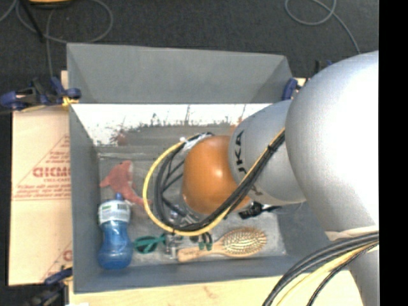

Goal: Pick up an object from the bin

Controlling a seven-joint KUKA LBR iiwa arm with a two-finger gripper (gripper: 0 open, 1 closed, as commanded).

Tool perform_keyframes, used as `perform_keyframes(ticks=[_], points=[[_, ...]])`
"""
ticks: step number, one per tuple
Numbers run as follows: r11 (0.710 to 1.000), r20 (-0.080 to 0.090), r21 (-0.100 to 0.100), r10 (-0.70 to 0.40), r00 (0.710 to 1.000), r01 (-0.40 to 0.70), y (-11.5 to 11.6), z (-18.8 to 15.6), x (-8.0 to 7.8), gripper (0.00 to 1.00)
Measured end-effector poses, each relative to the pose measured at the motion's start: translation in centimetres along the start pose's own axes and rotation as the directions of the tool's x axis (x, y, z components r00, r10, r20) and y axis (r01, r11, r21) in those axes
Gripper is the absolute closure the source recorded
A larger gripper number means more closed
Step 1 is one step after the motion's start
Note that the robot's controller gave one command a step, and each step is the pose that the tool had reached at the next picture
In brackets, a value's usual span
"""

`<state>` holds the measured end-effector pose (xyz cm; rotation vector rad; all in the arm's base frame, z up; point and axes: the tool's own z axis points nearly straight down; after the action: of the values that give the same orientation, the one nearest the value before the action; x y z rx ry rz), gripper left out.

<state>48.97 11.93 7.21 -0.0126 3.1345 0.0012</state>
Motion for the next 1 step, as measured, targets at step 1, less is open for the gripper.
perform_keyframes(ticks=[1], points=[[1.0, 0.0, 0.0, 0.001, 1.0, -0.001, 0.01, 0.0, 0.0, 1.0]])
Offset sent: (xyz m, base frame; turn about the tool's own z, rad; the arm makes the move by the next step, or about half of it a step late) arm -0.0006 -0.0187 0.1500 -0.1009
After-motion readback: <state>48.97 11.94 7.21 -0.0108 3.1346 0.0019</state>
